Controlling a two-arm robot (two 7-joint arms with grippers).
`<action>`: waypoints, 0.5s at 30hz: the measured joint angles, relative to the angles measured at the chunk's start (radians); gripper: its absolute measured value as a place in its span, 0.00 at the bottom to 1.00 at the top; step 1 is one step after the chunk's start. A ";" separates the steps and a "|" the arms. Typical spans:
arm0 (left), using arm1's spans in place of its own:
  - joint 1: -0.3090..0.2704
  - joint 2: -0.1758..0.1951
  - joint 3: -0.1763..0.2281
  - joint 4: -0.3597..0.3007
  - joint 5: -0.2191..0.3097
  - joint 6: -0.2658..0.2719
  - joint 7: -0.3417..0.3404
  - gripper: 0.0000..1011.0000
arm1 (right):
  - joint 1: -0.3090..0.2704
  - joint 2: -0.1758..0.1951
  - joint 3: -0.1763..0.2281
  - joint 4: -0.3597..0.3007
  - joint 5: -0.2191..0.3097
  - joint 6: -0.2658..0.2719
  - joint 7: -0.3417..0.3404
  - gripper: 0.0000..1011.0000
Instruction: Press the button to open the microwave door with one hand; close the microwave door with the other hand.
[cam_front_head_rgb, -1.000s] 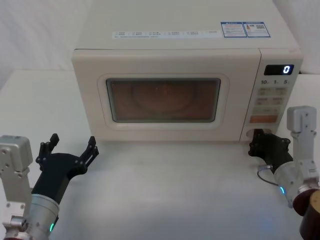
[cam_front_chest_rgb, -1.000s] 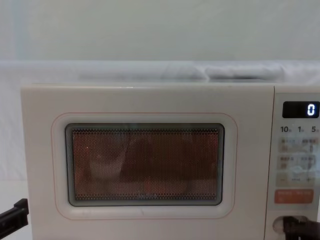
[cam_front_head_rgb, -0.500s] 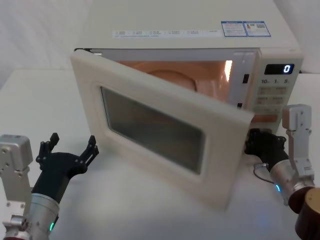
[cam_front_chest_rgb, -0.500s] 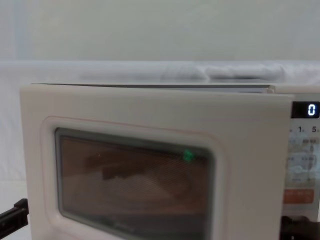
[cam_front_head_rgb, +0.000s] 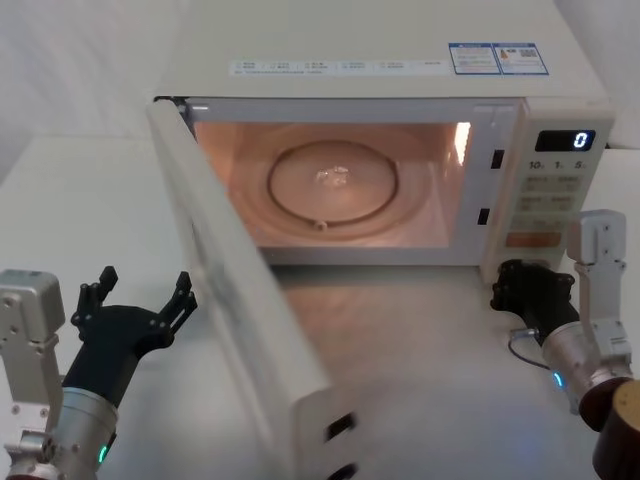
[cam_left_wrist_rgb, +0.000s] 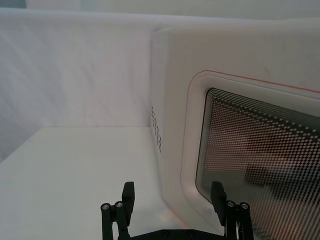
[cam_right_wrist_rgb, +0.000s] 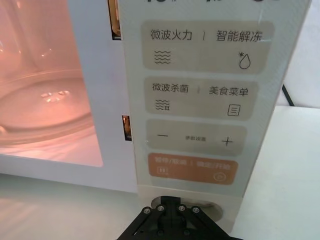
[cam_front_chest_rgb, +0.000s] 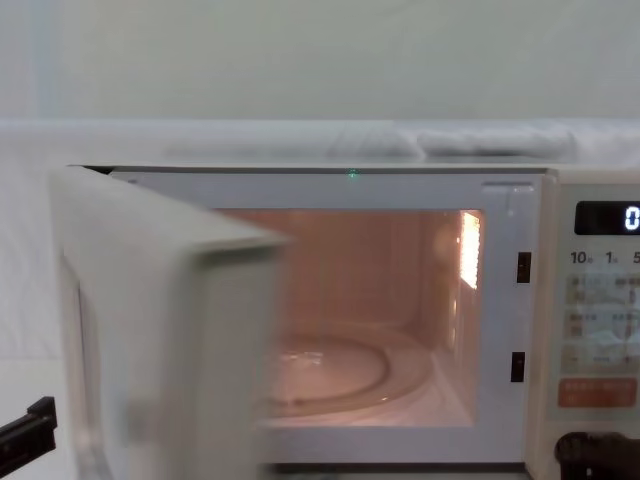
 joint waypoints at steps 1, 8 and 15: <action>0.000 0.000 0.000 0.000 0.000 0.000 0.000 0.99 | -0.004 0.001 0.000 -0.007 -0.001 0.001 -0.001 0.00; 0.000 0.000 0.000 0.000 0.000 0.000 0.000 0.99 | -0.025 0.005 0.000 -0.040 -0.008 0.011 -0.005 0.00; 0.000 0.000 0.000 0.000 0.000 0.000 0.000 0.99 | -0.040 0.005 0.001 -0.059 -0.011 0.017 -0.006 0.00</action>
